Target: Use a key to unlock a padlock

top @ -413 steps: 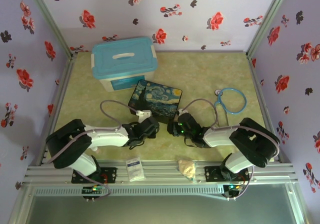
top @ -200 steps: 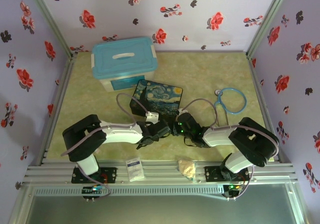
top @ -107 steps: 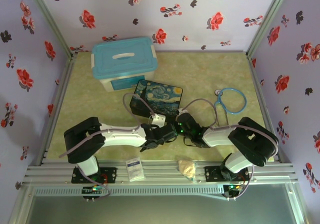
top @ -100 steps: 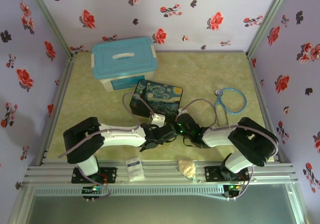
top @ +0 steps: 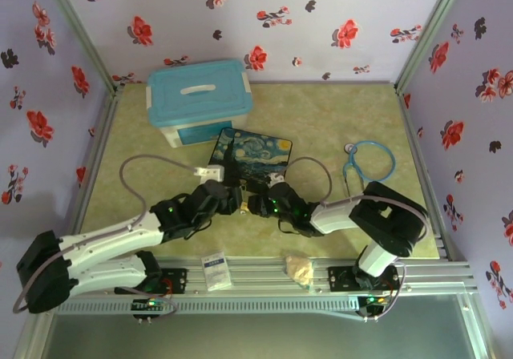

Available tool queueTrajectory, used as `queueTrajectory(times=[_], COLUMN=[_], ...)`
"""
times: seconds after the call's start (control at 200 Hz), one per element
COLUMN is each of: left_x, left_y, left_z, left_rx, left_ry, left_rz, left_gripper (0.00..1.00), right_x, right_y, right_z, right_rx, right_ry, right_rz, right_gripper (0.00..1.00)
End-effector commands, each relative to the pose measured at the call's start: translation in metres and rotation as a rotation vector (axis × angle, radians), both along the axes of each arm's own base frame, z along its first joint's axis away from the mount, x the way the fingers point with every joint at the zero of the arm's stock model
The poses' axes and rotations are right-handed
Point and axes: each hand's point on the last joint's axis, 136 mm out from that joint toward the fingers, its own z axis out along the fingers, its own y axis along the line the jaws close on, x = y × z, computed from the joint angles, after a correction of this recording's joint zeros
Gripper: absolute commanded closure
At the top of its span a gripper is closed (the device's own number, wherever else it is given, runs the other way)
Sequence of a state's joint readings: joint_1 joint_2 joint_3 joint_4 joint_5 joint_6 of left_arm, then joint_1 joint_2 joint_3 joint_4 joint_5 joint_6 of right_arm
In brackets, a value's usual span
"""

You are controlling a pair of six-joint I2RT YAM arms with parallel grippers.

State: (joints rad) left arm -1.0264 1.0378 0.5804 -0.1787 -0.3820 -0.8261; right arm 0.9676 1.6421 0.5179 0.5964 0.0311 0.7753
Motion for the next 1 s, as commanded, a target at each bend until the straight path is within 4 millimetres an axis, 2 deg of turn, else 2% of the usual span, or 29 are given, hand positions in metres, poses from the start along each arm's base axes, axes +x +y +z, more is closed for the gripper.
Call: queueTrajectory(times=[0.0,0.17,0.305,0.4,0.62,0.83,0.995], left_x=[-0.004,-0.007,-0.008,-0.006,-0.004,-0.004,-0.004], left_y=[-0.003,0.011,0.018,0.021,0.026,0.030,0.032], left_z=[-0.005,-0.016,-0.017,-0.015,-0.015,-0.016,-0.015], left_rx=[-0.124,-0.119,-0.125,-0.133,-0.119,-0.109,-0.103], left_ry=[0.026,0.045,0.043,0.037,0.033,0.034,0.031], left_rz=[0.000,0.024,0.040,0.048,0.054,0.060,0.061], left_gripper=[0.36,0.35,0.36,0.35,0.35,0.35,0.35], right_x=[-0.007,-0.011,-0.015,-0.019,-0.021,-0.018,-0.021], right_y=[0.022,0.031,0.019,0.013,0.019,0.034,0.036], right_z=[-0.001,-0.008,-0.024,-0.036,-0.052,-0.048,-0.044], right_rx=[0.035,-0.050,-0.303,-0.396,-0.376,-0.254,-0.205], right_ry=[0.025,0.020,0.003,0.018,0.057,0.034,0.044], right_rz=[0.068,0.099,0.082,0.080,0.078,0.094,0.103], right_gripper=[0.51,0.51,0.53,0.55,0.59,0.61,0.79])
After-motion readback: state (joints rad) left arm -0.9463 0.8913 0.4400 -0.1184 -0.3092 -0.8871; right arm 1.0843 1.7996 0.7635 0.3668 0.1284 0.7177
